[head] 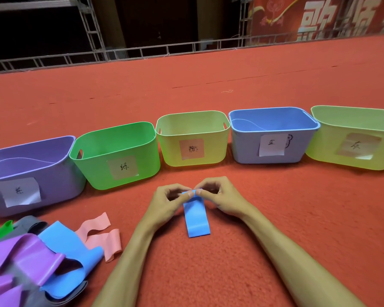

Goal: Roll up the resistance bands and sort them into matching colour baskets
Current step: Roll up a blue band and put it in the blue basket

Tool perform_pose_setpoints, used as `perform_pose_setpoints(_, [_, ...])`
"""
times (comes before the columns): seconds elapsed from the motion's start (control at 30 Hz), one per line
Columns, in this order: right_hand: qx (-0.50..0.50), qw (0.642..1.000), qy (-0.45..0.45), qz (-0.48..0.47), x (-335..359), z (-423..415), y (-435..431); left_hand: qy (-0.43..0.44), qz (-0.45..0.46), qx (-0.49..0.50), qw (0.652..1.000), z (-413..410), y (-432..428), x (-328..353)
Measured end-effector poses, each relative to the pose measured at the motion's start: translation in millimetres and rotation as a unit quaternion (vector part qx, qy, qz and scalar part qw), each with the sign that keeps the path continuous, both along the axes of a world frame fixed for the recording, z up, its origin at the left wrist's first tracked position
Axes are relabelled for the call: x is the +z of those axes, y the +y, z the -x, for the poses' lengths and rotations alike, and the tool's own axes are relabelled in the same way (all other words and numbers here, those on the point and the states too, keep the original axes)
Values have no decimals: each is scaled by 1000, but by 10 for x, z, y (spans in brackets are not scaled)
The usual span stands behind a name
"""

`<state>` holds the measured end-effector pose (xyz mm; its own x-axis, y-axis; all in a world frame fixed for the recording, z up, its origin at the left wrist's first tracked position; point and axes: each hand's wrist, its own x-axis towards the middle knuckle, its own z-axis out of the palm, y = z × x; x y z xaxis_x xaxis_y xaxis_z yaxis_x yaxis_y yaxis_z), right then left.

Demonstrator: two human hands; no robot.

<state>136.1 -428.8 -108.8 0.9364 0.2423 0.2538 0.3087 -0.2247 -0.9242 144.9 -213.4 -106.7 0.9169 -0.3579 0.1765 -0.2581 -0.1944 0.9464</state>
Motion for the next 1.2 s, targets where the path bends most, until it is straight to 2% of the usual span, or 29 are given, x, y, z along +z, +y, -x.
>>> perform_pose_setpoints(0.27, [8, 1000, 0, -10, 16, 9, 16, -4, -11, -6, 1000, 16, 8, 33])
perform_pose_setpoints(0.53, [-25, 995, 12, 92, -19, -10, 44, -4, 2, -3, 1000, 24, -12, 22])
perform_pose_setpoints(0.77, [8, 1000, 6, -1, -18, -11, 13, 8, 8, 4, 1000, -15, 8, -15])
perform_pose_setpoints(0.9, [31, 999, 3, -31, 6, -5, -13, 8, -7, -25, 1000, -19, 18, -1])
perform_pose_setpoints(1.03, [16, 1000, 9, -22, 1, 3, -9, 8, 2, -42, 999, -20, 40, 6])
perform_pose_setpoints(1.2, [-10, 999, 23, 37, -2, 4, 20, 4, 20, -41, 999, -24, 52, 3])
